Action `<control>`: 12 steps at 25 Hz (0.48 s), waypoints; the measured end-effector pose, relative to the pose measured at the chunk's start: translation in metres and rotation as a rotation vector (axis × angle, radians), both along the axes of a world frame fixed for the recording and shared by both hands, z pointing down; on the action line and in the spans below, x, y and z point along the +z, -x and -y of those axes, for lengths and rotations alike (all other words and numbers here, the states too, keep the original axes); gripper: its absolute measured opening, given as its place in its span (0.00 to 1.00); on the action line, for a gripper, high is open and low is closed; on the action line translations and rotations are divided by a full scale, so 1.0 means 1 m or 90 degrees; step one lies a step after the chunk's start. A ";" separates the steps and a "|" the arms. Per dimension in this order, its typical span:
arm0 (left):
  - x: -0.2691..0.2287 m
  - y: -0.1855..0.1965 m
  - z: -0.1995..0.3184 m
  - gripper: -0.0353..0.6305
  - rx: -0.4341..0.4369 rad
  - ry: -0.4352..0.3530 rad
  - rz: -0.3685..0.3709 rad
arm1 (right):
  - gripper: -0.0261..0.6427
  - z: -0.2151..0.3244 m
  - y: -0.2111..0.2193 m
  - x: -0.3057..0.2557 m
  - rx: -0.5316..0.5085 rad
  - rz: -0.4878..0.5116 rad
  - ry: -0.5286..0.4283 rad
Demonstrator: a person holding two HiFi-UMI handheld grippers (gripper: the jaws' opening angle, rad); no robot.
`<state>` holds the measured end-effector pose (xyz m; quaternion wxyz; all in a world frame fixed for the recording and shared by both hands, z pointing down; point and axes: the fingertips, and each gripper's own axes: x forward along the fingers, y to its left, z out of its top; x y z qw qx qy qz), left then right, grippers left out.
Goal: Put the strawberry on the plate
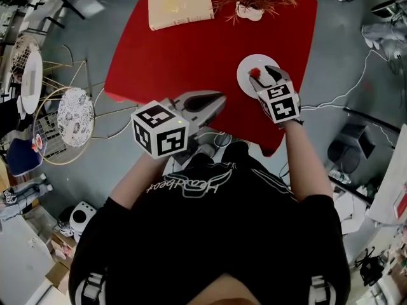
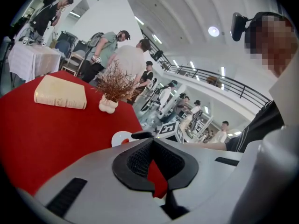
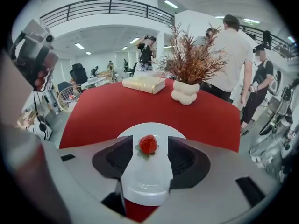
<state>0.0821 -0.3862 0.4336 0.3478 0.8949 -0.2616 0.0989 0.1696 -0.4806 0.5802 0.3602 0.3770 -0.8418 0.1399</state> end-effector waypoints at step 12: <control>-0.041 0.020 -0.031 0.06 0.099 -0.069 -0.023 | 0.33 -0.064 0.015 -0.110 0.111 0.123 -0.107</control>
